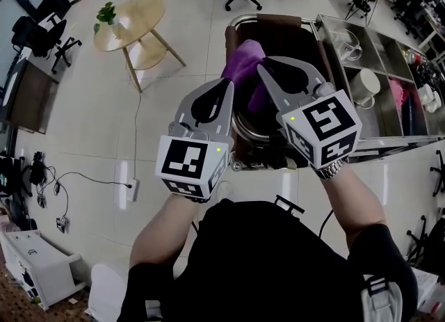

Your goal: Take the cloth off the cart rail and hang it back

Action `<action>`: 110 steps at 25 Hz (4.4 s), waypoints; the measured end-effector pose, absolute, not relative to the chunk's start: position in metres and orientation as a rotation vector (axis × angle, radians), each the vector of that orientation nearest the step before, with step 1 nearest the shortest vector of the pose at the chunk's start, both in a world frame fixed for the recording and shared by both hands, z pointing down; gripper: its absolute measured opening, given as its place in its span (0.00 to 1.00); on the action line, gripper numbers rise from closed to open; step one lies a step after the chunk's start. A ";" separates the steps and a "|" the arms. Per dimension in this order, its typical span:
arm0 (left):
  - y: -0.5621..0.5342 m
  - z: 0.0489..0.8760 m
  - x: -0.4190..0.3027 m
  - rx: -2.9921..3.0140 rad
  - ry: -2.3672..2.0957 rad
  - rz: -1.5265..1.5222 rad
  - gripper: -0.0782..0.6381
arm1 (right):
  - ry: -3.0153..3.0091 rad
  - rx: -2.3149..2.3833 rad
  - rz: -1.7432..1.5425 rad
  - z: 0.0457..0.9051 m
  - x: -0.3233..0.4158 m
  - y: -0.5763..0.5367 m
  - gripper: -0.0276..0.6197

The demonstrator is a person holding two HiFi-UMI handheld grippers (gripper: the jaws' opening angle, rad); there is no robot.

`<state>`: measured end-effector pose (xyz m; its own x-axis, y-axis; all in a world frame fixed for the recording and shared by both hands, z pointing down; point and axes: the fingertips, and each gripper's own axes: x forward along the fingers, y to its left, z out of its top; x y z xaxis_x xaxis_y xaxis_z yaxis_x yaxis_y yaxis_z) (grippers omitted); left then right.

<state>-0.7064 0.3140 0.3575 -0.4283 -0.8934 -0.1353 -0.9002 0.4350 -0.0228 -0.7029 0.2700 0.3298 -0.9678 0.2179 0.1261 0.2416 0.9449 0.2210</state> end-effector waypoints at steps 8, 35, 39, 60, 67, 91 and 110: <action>0.323 0.325 -0.595 -1.547 2.526 0.041 0.11 | -3.107 -0.374 -0.389 0.281 -0.583 0.277 0.09; 0.343 0.277 -0.427 -1.544 2.475 0.002 0.11 | -3.192 -0.364 -0.324 0.251 -0.394 0.303 0.09; 0.356 0.279 -0.438 -1.583 2.448 -0.005 0.11 | -3.187 -0.303 -0.300 0.262 -0.403 0.314 0.09; 0.357 0.274 -0.432 -1.683 2.372 -0.027 0.11 | -3.176 -0.203 -0.303 0.265 -0.399 0.328 0.09; 0.362 0.275 -0.431 -1.714 2.374 -0.020 0.11 | -3.165 -0.183 -0.297 0.264 -0.397 0.333 0.09; 0.410 0.263 -0.420 -1.735 2.343 0.023 0.11 | -3.170 -0.109 -0.341 0.247 -0.384 0.374 0.09; 0.422 0.255 -0.417 -1.869 2.248 0.076 0.11 | -3.178 0.107 -0.341 0.234 -0.375 0.385 0.09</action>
<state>-0.4166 0.4216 0.2552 -0.1692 -0.9655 -0.1981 -0.9766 0.1913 -0.0982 -0.3746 0.3847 0.2338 -0.9962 -0.0605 -0.0631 -0.0725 0.9750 0.2099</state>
